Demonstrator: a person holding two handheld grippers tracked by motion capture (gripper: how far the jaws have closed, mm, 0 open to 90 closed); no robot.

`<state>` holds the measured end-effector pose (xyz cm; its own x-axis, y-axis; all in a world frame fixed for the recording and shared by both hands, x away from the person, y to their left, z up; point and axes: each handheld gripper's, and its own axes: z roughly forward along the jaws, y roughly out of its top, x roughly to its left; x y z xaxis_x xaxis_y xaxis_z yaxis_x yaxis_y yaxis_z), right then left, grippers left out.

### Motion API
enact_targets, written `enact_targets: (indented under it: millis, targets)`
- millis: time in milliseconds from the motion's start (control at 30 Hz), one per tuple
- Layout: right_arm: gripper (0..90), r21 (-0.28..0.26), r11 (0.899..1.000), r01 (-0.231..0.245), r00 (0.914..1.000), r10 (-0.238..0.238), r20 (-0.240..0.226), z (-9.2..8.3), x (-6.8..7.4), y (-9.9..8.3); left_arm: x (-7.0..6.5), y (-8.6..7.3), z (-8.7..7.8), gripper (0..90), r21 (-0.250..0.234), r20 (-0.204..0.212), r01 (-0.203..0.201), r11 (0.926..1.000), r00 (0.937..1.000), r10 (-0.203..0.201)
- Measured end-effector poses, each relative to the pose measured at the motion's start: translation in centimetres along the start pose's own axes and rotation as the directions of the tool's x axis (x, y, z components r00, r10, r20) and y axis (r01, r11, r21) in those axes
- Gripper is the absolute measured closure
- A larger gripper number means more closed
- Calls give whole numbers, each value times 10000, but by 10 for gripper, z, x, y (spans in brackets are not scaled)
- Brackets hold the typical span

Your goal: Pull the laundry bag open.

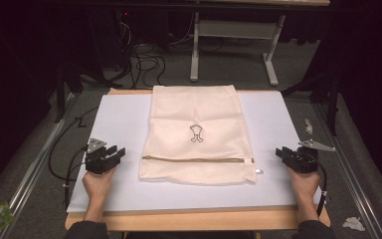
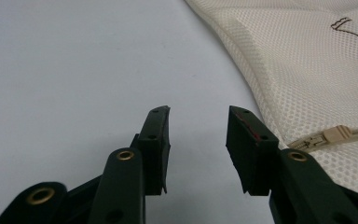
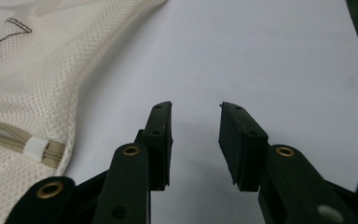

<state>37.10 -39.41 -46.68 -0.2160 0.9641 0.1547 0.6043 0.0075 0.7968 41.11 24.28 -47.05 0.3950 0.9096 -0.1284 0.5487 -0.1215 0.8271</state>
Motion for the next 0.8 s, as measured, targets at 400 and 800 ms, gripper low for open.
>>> enact_targets:
  millis: [400, 800]
  targets:
    - [655, 6, 9995, 313, 9991, -313, 288, 5, 1, -1, 0, -4, 8, 583, -90, -226, 99, 9999, 9997, -101]
    - [635, -64, 9994, 351, 9989, -348, 313, 6, 1, -5, -1, -8, 11, 569, -46, -512, 69, 10000, 9987, -71]
